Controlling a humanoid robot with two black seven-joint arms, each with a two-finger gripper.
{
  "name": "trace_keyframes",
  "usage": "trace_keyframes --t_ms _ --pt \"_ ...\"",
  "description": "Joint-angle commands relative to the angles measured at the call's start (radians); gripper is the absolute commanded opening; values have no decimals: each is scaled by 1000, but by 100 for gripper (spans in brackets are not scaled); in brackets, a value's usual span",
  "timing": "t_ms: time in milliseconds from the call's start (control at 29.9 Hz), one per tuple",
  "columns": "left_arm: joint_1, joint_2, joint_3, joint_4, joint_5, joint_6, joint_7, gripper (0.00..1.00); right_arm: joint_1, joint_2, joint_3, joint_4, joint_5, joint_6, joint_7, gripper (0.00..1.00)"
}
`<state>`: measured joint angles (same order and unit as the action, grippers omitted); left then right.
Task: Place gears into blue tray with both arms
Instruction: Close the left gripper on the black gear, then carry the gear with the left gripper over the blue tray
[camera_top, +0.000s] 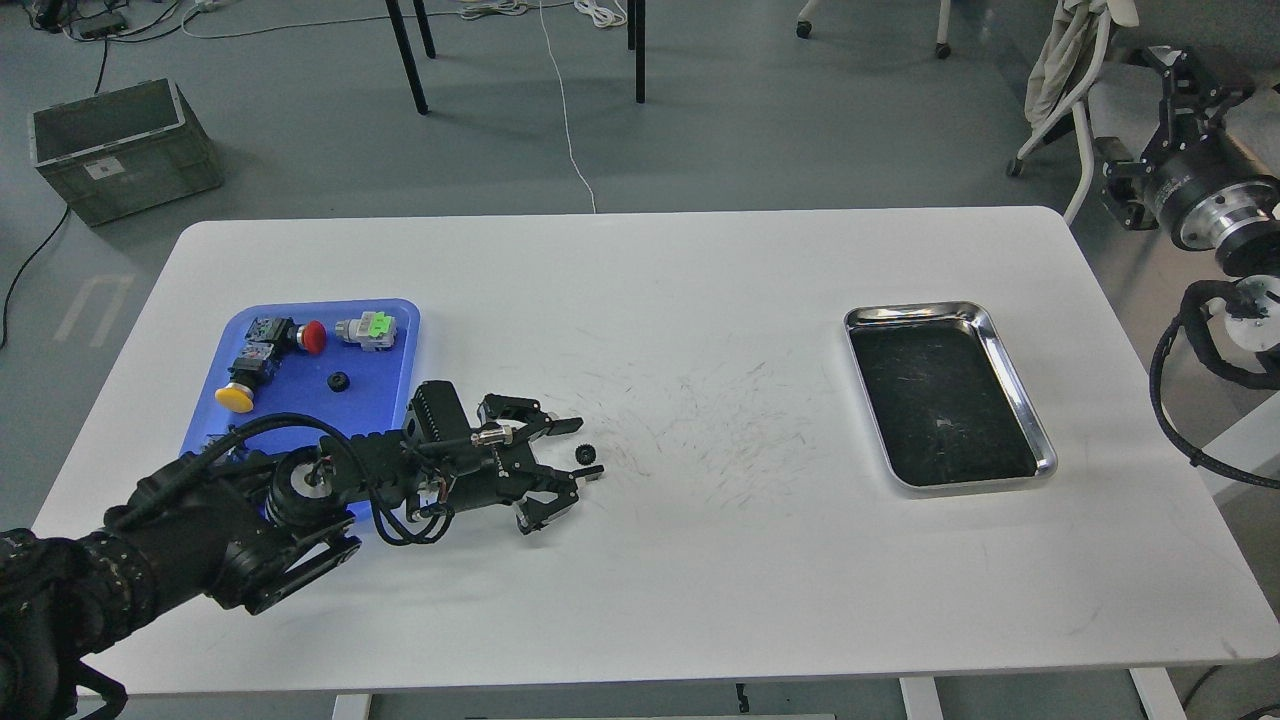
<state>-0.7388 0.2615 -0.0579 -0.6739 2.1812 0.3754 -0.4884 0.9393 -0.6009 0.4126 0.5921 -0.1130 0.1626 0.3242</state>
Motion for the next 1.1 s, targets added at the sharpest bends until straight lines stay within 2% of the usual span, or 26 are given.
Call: trace_keyframes --t_ms 0,100,234,301,468,635,769,836,1070 --pt "2 -1 1 -1 0 2 0 53 -1 1 0 -1 -4 0 1 94" --pt "6 1 1 -1 0 33 0 45 -2 1 0 -1 -7 0 1 94" --pt "2 1 22 3 0 50 0 44 -13 1 0 -1 -7 0 1 94" --pt "4 2 36 7 0 51 0 39 -16 1 0 -1 -7 0 1 94" --pt "4 -5 43 11 0 62 0 36 -17 1 -1 -1 -8 0 1 94" --pt "4 -16 43 22 0 73 0 26 -16 3 -26 0 -8 -2 1 94" --pt "4 -27 43 37 0 80 0 25 -16 3 -29 -1 -8 -2 1 94" --pt "6 -25 43 37 0 86 0 19 -16 1 -29 0 -8 -2 1 94" --pt "19 -25 43 34 0 91 0 19 -16 3 -34 0 -8 -2 1 94"
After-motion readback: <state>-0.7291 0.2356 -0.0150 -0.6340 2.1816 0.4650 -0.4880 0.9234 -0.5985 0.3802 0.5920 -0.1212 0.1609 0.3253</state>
